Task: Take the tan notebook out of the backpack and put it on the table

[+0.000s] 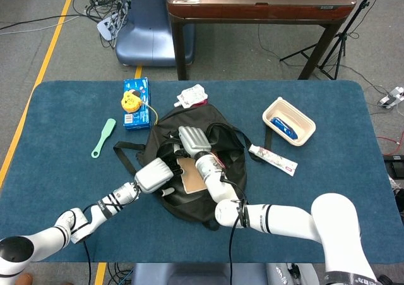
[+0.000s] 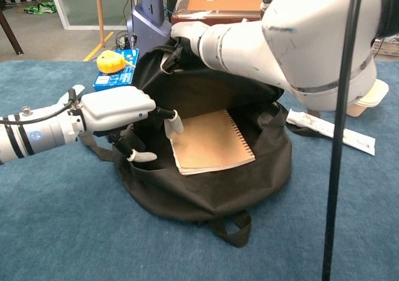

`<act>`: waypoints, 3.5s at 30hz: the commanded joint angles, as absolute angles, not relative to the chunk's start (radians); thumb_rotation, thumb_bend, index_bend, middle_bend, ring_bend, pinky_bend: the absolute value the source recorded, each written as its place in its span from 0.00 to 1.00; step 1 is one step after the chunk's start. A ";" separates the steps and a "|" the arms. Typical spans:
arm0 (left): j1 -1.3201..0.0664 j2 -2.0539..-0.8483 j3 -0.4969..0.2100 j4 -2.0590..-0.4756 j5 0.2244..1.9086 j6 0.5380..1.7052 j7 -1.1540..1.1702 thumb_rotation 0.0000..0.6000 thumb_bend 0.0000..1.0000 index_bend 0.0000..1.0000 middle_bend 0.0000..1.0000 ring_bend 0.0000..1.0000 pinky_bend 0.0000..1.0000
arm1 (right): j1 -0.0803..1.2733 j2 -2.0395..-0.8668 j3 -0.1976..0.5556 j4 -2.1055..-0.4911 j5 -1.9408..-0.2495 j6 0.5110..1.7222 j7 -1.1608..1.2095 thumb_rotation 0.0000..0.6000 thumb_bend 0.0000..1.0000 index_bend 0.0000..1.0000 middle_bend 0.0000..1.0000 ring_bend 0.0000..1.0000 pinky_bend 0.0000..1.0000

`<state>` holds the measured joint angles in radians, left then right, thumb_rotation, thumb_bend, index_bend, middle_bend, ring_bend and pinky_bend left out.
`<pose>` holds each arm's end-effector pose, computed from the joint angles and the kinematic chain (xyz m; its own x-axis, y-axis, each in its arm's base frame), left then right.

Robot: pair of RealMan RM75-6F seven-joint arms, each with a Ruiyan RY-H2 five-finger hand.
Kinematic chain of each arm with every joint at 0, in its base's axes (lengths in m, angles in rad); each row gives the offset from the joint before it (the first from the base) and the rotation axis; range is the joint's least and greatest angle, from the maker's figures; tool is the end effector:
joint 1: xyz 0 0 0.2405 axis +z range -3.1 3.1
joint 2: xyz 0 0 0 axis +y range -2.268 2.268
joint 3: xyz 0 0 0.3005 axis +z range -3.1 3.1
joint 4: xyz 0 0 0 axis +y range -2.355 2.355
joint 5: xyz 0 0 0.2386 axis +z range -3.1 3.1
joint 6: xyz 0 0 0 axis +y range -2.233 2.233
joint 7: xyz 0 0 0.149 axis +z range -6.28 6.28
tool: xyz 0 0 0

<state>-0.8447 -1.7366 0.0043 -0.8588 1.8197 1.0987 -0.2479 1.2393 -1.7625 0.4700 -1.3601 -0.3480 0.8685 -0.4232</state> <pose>-0.1885 0.4043 -0.0884 0.5918 0.0729 0.8028 0.5248 -0.7908 -0.3150 0.0273 -0.4514 -0.0998 0.0247 -0.4687 0.8830 -0.9838 -0.1683 -0.0619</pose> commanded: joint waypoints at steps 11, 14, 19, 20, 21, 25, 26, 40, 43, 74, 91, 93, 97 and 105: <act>-0.878 -1.861 0.073 -0.673 1.873 1.196 -0.229 1.00 0.25 0.15 0.18 0.21 0.26 | 1.236 -1.758 0.462 -1.370 -0.329 0.882 -0.412 1.00 1.00 0.70 0.54 0.28 0.28; -0.887 -1.883 0.078 -0.641 1.871 1.194 -0.228 1.00 0.25 0.15 0.18 0.20 0.26 | 1.235 -1.759 0.458 -1.367 -0.326 0.882 -0.411 1.00 1.00 0.70 0.54 0.28 0.28; -0.903 -1.917 0.084 -0.591 1.860 1.184 -0.242 1.00 0.25 0.15 0.18 0.20 0.26 | 1.233 -1.758 0.456 -1.362 -0.324 0.881 -0.408 1.00 1.00 0.70 0.54 0.28 0.28; -0.907 -1.924 0.086 -0.581 1.857 1.179 -0.244 1.00 0.25 0.15 0.18 0.20 0.26 | 1.233 -1.758 0.456 -1.361 -0.324 0.880 -0.406 1.00 1.00 0.70 0.54 0.28 0.28; -0.909 -1.929 0.089 -0.574 1.856 1.176 -0.247 1.00 0.25 0.15 0.18 0.20 0.26 | 1.232 -1.758 0.456 -1.361 -0.324 0.880 -0.406 1.00 1.00 0.70 0.54 0.28 0.28; -0.916 -1.949 0.097 -0.550 1.848 1.165 -0.257 1.00 0.25 0.14 0.17 0.20 0.26 | 1.231 -1.755 0.453 -1.358 -0.324 0.877 -0.404 1.00 1.00 0.70 0.54 0.28 0.28; -0.918 -1.954 0.099 -0.545 1.846 1.161 -0.258 1.00 0.25 0.14 0.17 0.19 0.26 | 1.230 -1.754 0.453 -1.357 -0.324 0.876 -0.403 1.00 1.00 0.70 0.54 0.28 0.28; -0.944 -2.010 0.081 -0.490 1.787 1.118 -0.287 1.00 0.25 0.14 0.16 0.19 0.25 | 1.224 -1.755 0.443 -1.343 -0.325 0.867 -0.395 1.00 1.00 0.70 0.54 0.28 0.28; -0.944 -2.024 0.078 -0.473 1.775 1.114 -0.294 1.00 0.25 0.14 0.16 0.19 0.25 | 1.225 -1.757 0.442 -1.340 -0.325 0.865 -0.395 1.00 1.00 0.70 0.54 0.28 0.28; -0.950 -2.106 0.036 -0.400 1.707 1.236 -0.436 1.00 0.43 0.63 0.60 0.49 0.42 | 1.222 -1.748 0.445 -1.322 -0.296 0.874 -0.412 1.00 1.00 0.70 0.54 0.28 0.28; -0.864 -1.846 0.014 -0.847 1.725 1.533 -0.503 1.00 0.43 0.64 0.62 0.53 0.44 | 1.170 -1.725 0.421 -1.317 -0.340 0.797 -0.343 1.00 1.00 0.70 0.54 0.28 0.28; -0.849 -1.787 0.003 -0.947 1.718 1.550 -0.487 1.00 0.43 0.64 0.62 0.53 0.45 | 1.156 -1.714 0.414 -1.336 -0.359 0.787 -0.328 1.00 1.00 0.70 0.54 0.28 0.28; -0.811 -1.674 -0.008 -1.118 1.699 1.564 -0.457 1.00 0.43 0.64 0.63 0.53 0.45 | 1.125 -1.693 0.399 -1.373 -0.410 0.785 -0.297 1.00 1.00 0.70 0.54 0.28 0.28; -0.727 -1.475 -0.032 -1.378 1.678 1.619 -0.422 1.00 0.43 0.63 0.63 0.53 0.45 | 1.047 -1.638 0.347 -1.486 -0.562 0.783 -0.228 1.00 0.99 0.70 0.53 0.28 0.28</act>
